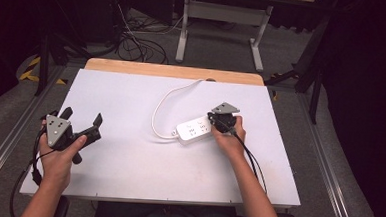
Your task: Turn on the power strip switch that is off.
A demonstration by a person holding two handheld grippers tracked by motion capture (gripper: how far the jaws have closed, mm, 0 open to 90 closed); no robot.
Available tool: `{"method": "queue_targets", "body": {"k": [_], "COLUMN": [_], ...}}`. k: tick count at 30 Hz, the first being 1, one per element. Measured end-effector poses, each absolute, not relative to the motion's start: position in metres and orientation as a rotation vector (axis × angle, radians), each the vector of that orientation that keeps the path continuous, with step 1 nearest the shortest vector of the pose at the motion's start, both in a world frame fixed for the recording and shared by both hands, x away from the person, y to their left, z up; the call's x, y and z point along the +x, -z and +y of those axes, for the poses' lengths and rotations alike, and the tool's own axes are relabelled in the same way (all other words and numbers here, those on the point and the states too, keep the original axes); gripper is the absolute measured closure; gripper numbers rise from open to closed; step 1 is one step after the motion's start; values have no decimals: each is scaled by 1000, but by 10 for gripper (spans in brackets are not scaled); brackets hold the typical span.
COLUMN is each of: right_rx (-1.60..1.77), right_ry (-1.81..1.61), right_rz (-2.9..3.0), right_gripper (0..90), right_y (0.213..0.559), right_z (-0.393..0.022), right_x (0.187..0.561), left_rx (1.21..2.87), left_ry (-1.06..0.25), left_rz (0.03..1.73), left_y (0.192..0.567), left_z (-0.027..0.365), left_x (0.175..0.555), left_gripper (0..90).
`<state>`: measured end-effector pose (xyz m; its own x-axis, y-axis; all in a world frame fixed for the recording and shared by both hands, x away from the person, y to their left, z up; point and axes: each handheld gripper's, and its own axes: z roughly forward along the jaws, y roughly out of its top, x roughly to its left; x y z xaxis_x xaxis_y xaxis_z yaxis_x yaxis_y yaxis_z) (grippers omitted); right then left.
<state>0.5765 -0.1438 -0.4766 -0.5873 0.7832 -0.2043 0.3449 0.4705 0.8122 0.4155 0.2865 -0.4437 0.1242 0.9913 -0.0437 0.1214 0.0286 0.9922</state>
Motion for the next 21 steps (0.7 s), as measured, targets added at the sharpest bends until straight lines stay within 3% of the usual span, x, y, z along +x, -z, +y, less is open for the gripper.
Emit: {"method": "queue_targets", "body": {"k": [21], "right_rx": [964], "right_ry": [-1053], "right_rz": [2195], "right_gripper": [900], "right_y": [473], "right_z": [-149], "right_x": [582], "left_rx": [1328], "left_ry": [-1026], "left_rz": [1225], "left_y": [444], "left_z": [287], "left_x": [415], "left_gripper": [71]}}
